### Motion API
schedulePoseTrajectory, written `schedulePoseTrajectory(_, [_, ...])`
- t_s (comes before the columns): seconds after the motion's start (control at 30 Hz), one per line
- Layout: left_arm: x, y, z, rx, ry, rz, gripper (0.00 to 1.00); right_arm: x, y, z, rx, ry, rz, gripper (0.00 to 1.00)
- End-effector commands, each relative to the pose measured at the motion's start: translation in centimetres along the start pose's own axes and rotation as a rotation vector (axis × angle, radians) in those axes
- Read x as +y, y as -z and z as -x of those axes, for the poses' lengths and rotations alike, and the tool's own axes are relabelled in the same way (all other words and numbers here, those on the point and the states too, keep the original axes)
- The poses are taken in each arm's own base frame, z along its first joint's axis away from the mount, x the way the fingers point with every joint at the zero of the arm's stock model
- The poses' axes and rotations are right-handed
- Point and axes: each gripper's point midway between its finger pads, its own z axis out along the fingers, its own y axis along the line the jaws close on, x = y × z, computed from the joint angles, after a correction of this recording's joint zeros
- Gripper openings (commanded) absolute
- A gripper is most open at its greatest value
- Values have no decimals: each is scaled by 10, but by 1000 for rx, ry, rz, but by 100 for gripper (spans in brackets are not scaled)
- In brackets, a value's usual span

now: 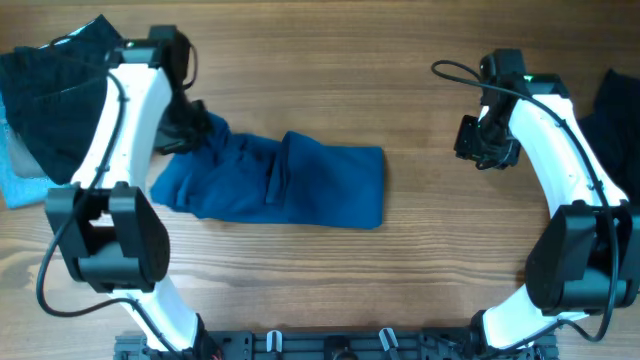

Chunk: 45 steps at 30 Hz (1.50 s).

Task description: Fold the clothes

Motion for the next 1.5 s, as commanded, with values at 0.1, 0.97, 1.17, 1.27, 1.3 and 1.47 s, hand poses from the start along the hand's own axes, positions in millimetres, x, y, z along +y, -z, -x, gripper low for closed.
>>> schedulePoseTrajectory(0.1, [-135, 19, -46, -62, -202, -211, 4, -1, 6, 7, -29, 27, -8, 41])
schedulePoseTrajectory(0.97, [-277, 3, -168, -2, -593, -403, 35, 26, 8, -5, 26, 94, 152, 45])
schedulePoseTrajectory(1.17, [-254, 35, -136, -161, -631, -373, 33, 26, 8, -4, 23, 93, 153, 46])
schedulePoseTrajectory(1.27, [-222, 64, -89, -285, -490, -359, 35, 42, 11, -8, 38, 154, 249, 50])
schedulePoseTrajectory(1.3, [-210, 67, -74, -302, -435, -347, 36, 60, 17, -14, 49, 235, 354, 50])
schedulePoseTrajectory(1.47, [-140, 65, -6, -294, -76, -329, 40, 113, 39, -38, 85, 383, 612, 56])
